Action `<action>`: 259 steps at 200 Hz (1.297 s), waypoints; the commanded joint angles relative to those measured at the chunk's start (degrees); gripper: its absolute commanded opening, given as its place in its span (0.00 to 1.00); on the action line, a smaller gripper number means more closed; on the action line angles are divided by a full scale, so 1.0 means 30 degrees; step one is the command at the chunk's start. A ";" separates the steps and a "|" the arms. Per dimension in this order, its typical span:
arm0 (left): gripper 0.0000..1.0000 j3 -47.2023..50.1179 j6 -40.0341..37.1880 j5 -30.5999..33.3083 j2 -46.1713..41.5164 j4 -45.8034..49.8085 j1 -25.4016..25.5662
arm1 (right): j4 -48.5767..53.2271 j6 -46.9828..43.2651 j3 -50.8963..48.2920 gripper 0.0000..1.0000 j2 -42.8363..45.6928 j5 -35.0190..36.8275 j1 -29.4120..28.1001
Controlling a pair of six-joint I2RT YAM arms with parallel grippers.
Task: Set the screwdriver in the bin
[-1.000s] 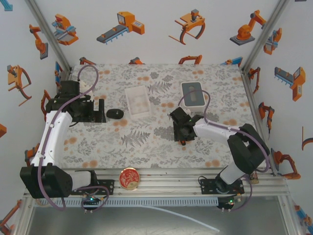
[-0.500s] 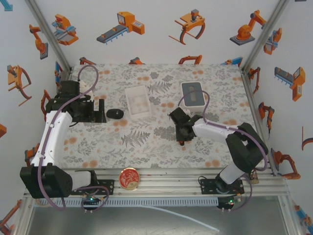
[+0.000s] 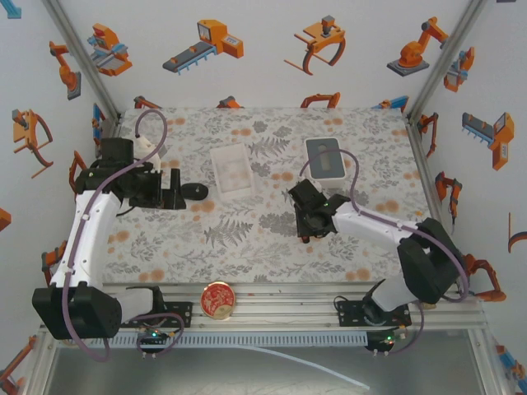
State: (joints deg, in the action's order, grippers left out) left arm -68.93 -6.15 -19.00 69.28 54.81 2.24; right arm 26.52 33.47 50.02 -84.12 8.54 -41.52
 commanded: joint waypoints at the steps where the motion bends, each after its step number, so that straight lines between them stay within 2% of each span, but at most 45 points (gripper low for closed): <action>1: 0.97 0.0202 -0.0469 -0.0496 -0.0383 0.0471 0.0103 | 0.1098 -0.0544 0.0804 0.18 0.1084 -0.0055 -0.0106; 43: 0.97 0.0210 -0.0851 -0.0782 -0.0688 0.0526 0.0132 | 0.2196 -0.1364 0.2590 0.18 0.1789 0.0169 -0.0355; 69: 0.97 0.0299 -0.1221 -0.1258 -0.0991 0.0702 0.0161 | 0.2749 -0.2220 0.5039 0.18 0.0936 0.0122 -0.0567; 141: 0.97 0.0347 -0.0954 -0.1210 -0.1813 0.0773 0.0366 | 0.3478 -0.5009 1.3610 0.18 -0.5461 -0.1068 -0.1095; 259: 0.97 -0.0169 -0.0713 -0.1138 -0.1706 0.0873 0.0484 | 0.3758 -0.7829 2.2176 0.19 -1.3697 -0.1527 -0.1772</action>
State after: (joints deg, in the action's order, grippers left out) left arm -68.10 -8.27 -21.69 64.40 56.05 3.40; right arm 36.27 12.95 111.44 -122.19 3.92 -46.09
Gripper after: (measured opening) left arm 0.974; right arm 0.323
